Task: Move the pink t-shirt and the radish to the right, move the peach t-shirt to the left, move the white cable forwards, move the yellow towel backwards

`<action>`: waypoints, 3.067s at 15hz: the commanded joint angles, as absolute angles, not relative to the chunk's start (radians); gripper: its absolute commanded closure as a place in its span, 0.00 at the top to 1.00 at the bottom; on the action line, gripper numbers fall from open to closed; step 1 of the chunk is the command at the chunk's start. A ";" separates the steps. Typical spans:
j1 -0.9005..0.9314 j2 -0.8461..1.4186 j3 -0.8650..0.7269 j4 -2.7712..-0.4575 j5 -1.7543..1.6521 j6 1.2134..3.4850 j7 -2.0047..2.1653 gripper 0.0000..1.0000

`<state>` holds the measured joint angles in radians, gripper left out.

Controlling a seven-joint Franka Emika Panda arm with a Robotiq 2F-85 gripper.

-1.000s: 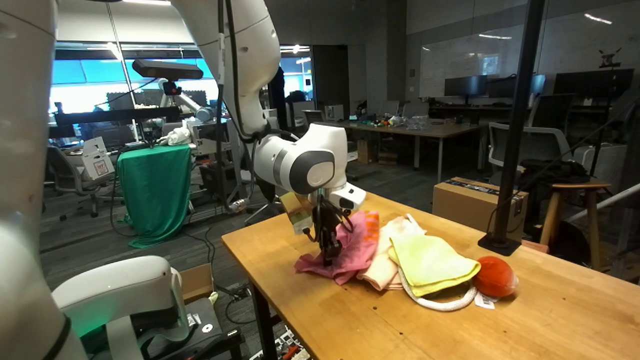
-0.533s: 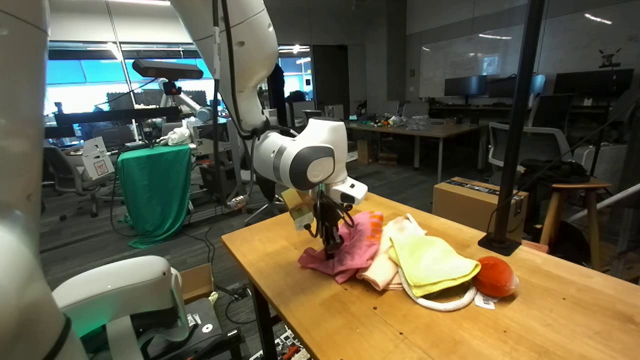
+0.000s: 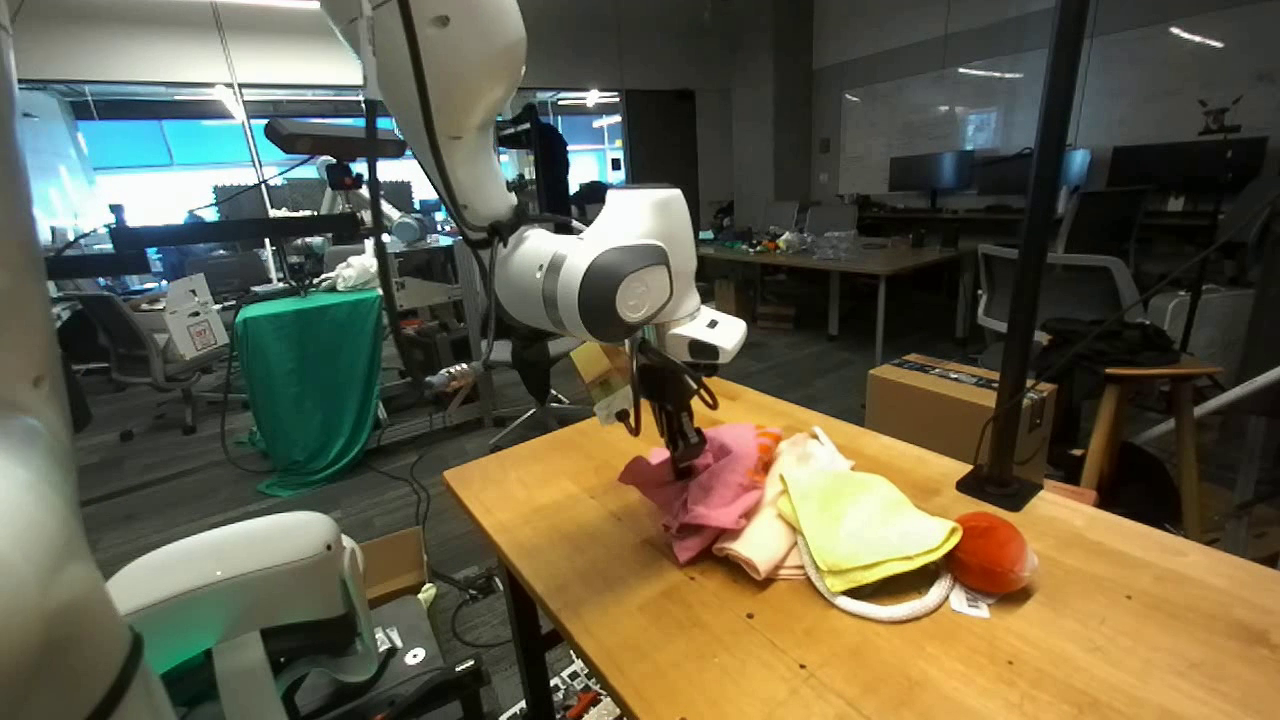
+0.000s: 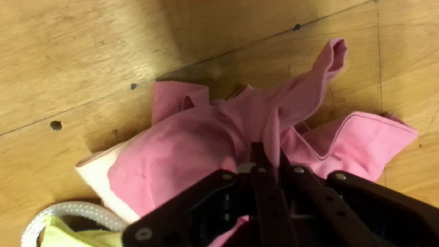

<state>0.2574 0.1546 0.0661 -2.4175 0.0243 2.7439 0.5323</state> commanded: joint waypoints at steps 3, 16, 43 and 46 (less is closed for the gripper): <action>0.229 -0.009 0.062 -2.456 -0.073 2.746 0.626 0.07; 0.068 -0.286 0.124 -2.482 -0.048 2.754 0.657 0.07; -0.338 -0.484 0.110 -2.589 -0.050 2.680 0.897 0.07; -0.388 -0.471 0.108 -2.588 -0.071 2.677 0.939 0.07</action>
<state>-0.3471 -0.4488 0.1067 -2.5788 -0.0365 2.6868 0.8750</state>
